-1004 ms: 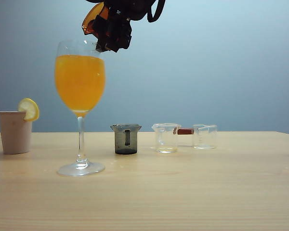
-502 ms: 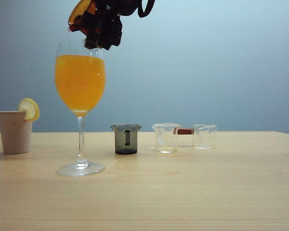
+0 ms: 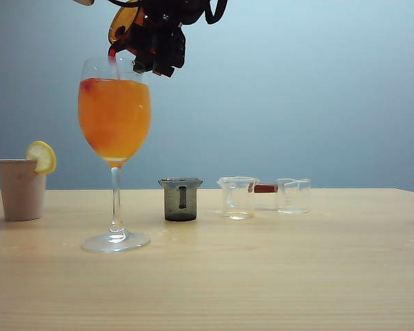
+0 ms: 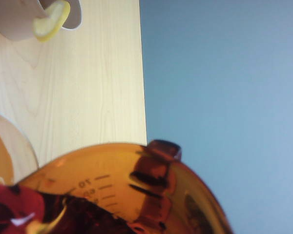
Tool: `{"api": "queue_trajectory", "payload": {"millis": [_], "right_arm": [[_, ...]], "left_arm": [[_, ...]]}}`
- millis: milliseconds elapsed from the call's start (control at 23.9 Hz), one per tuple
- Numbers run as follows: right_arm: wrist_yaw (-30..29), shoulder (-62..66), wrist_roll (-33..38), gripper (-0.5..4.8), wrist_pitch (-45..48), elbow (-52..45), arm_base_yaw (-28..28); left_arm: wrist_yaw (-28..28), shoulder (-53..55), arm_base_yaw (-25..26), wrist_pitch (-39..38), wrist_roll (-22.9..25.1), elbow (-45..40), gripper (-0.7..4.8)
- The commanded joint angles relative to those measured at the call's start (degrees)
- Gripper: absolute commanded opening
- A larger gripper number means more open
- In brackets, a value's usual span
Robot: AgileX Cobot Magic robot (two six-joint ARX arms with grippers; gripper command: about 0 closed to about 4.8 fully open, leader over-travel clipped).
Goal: Pick up the fourth measuring cup from the left, pour the grenadine inside into the goblet, and finally put the measuring cup back in its original place.
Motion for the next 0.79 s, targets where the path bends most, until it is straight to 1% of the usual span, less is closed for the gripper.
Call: {"api": "queue_trajectory", "payload": {"millis": [42, 795], "right_arm": [[0.15, -0.52, -0.24, 0.75, 1.46, 0.42, 0.09], [0.33, -0.52, -1.95, 0.75, 1.46, 0.42, 0.07]], "left_arm": [[0.39, -0.15, 0.02, 0.74, 0.07, 0.39, -0.05], [0.42, -0.15, 0.02, 0.76, 0.07, 0.39, -0.05]]}}
